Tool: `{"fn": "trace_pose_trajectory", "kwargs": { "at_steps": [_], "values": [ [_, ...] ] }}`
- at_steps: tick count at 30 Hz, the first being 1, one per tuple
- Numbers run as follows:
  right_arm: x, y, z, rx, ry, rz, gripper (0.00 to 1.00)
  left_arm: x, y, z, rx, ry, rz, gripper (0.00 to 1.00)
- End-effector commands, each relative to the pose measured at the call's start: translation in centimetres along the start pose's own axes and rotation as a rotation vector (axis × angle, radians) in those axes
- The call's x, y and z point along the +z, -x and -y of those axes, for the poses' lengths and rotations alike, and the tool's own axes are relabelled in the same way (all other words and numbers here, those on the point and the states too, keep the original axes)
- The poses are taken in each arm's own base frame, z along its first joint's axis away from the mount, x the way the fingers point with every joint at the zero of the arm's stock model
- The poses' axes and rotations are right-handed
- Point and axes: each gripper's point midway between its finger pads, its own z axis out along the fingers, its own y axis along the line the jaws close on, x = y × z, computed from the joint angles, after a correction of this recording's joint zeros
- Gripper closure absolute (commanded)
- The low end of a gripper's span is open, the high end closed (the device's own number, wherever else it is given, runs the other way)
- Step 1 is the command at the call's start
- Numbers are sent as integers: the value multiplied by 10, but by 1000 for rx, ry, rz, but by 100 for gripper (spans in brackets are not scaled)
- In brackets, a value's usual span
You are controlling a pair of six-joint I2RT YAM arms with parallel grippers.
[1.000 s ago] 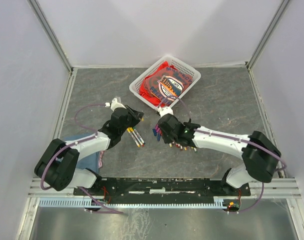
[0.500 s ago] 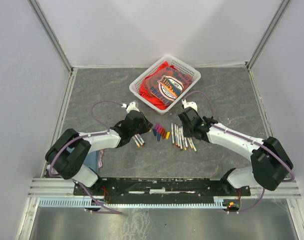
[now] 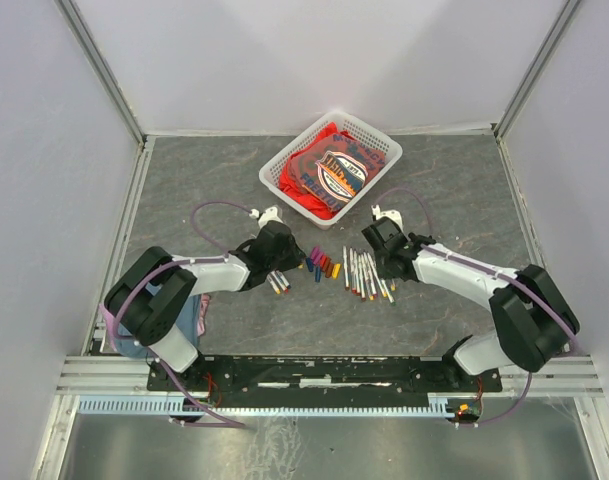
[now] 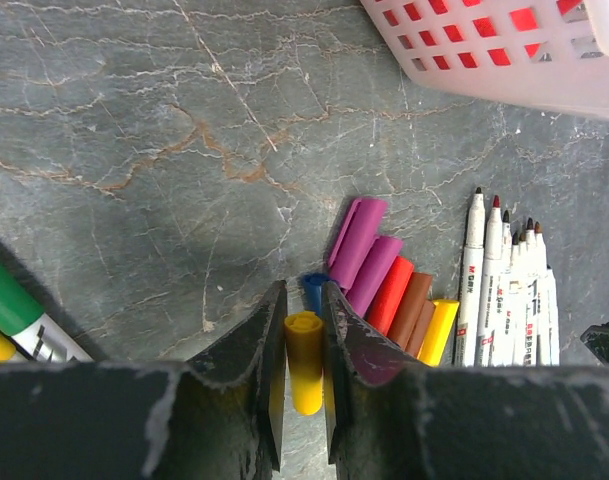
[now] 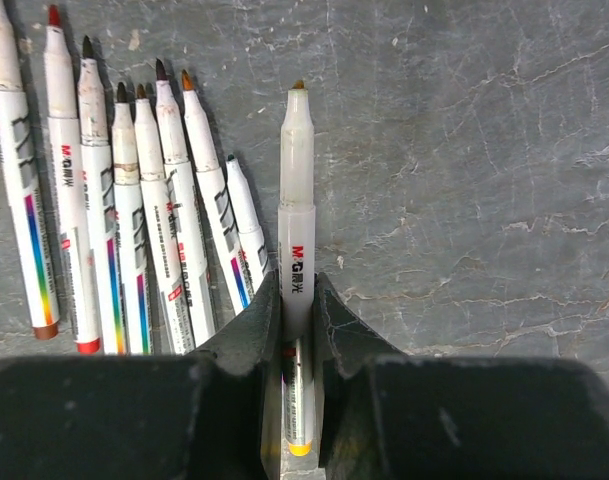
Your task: Open the pen caps
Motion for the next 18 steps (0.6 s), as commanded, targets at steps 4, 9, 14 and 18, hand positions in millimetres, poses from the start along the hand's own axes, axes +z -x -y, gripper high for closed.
{"fn": "trace_pose_trajectory", "kwargs": {
  "at_steps": [4,9,14,18],
  "values": [
    [9,-2,9,-4,-55,-25,91,6,13,9,38,-10,38,70],
    [13,-3,11,0,-69,-49,89,9,12,9,36,-4,34,65],
    [16,-5,10,2,-67,-68,87,8,14,10,32,-7,41,64],
    [17,-6,8,3,-59,-79,81,3,19,11,25,-8,63,64]
  ]
}}
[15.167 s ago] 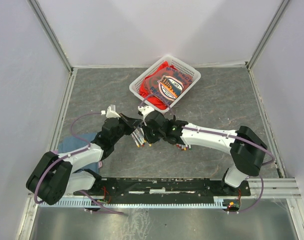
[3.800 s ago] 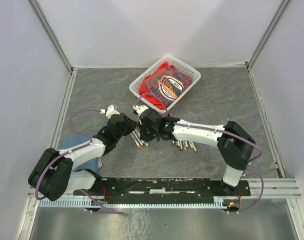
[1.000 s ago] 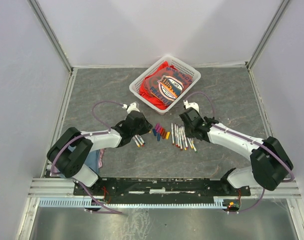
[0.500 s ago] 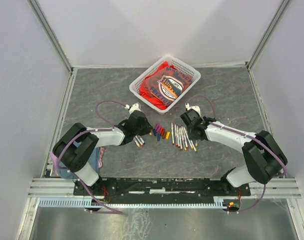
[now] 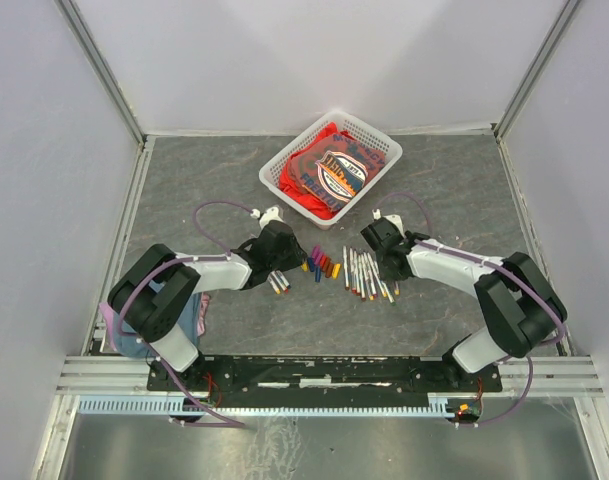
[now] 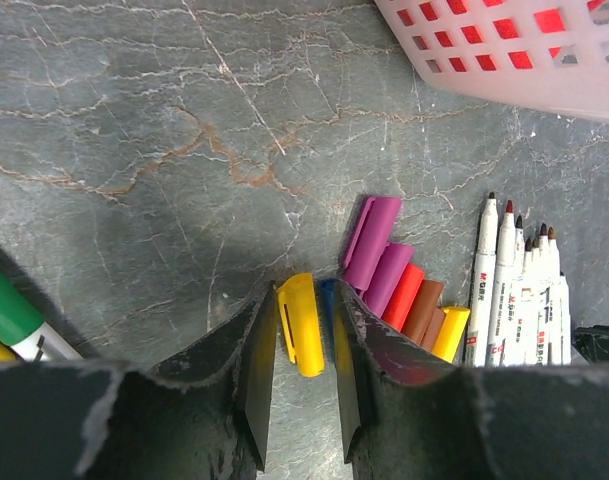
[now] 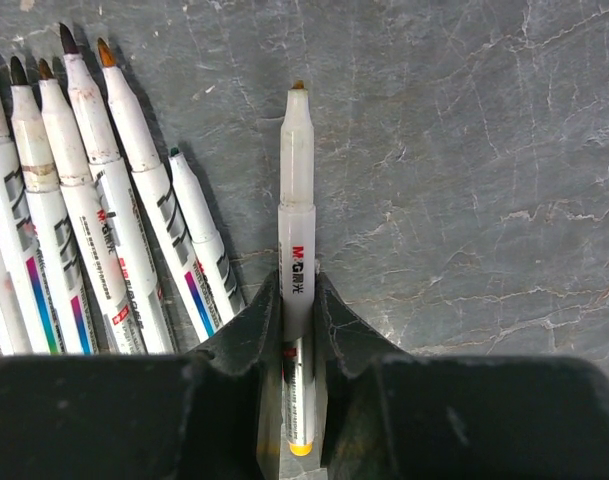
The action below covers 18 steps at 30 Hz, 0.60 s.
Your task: Open the pen caps
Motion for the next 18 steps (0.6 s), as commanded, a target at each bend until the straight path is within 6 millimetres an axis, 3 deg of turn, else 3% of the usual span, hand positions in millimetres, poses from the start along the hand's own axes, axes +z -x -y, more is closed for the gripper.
{"fn": "trace_pose_trajectory", "kwargs": {
  "at_steps": [1,7,18],
  "values": [
    [-3,15,-4,22,10,22,80,-4,23,13,19,-25,78,64],
    [-4,14,-6,24,17,16,74,-8,26,15,16,-29,89,63],
    [-8,14,-10,37,50,22,73,-14,32,17,4,-35,112,63]
  ]
}}
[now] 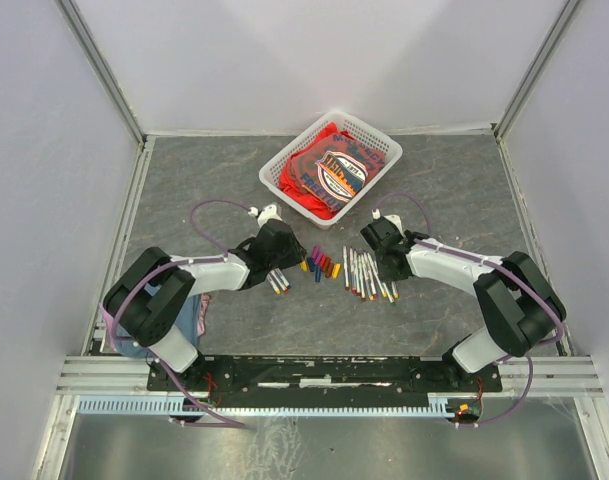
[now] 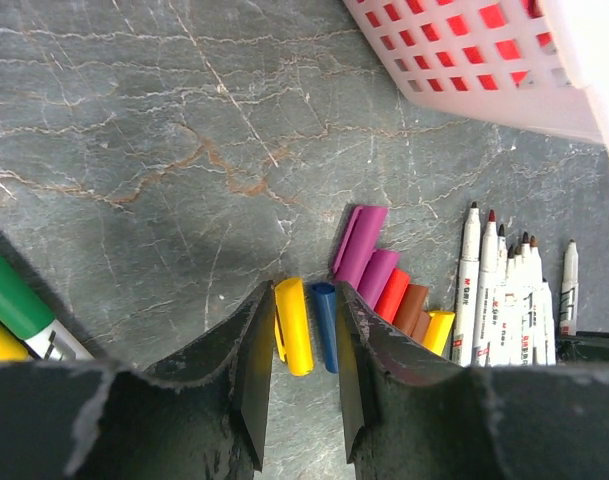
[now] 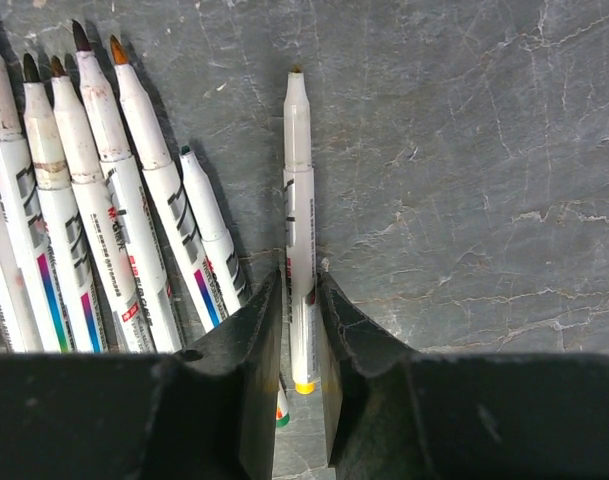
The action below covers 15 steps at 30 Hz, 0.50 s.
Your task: Open the pen caps
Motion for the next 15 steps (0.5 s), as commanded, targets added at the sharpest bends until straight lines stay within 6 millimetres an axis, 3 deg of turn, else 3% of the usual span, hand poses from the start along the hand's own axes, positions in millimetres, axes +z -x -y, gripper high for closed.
{"fn": "trace_pose_trajectory", "kwargs": {
  "at_steps": [1,6,15],
  "values": [
    [-9,15,-8,37,47,37,73,-10,25,15,5,-37,86,63],
    [-14,17,-15,46,88,47,73,-15,31,16,-3,-39,110,62],
    [-26,26,-5,66,64,95,73,-26,42,14,-21,-32,159,62]
  ]
}}
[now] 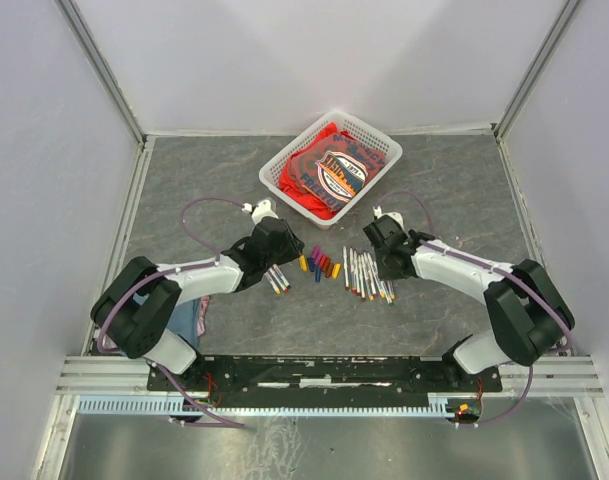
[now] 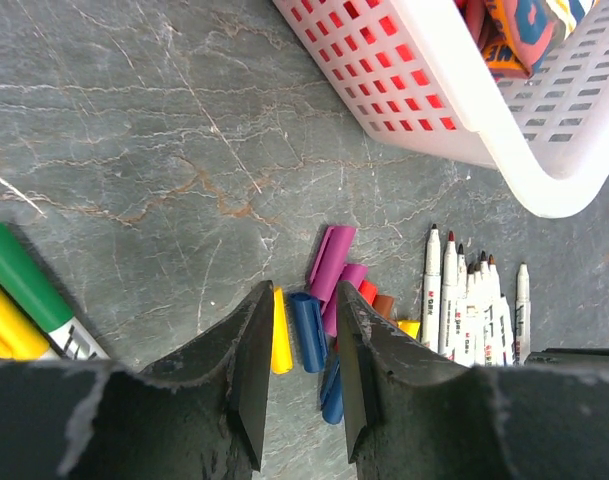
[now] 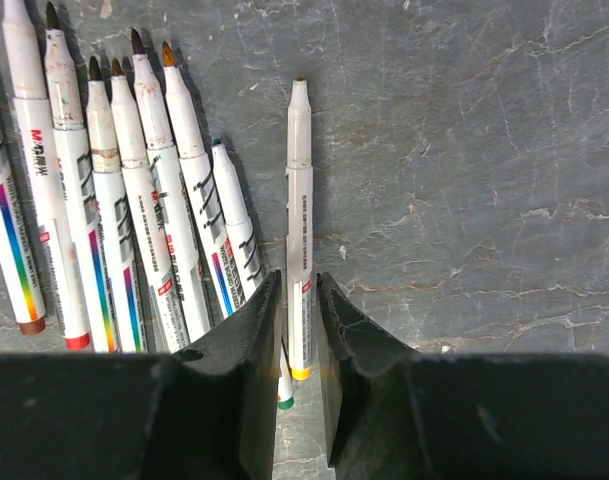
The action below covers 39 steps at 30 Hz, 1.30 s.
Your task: Open the pen caps
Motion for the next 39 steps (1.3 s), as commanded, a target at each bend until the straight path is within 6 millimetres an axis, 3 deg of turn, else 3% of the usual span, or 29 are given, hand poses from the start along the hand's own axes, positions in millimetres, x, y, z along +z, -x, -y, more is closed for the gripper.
{"fn": "trace_pose_trajectory", "kwargs": {
  "at_steps": [1,6,10,13,18,26,39],
  "values": [
    [-17,23,3,41,2,85,73,-10,20,3,-9,-2,87,61],
    [-33,36,2,50,20,132,73,-19,29,-11,-47,43,149,59],
    [-50,51,-12,37,73,186,72,-28,37,-22,-106,47,202,57],
    [-66,65,-34,0,134,234,72,-34,42,-26,-129,43,235,55],
    [-85,81,-91,-82,271,291,70,-44,47,-30,-146,31,278,53],
    [-83,86,-173,-186,416,315,68,-60,49,-48,-167,55,330,50],
    [-62,83,-247,-279,527,250,67,-76,46,-67,-189,73,367,49]
  ]
}}
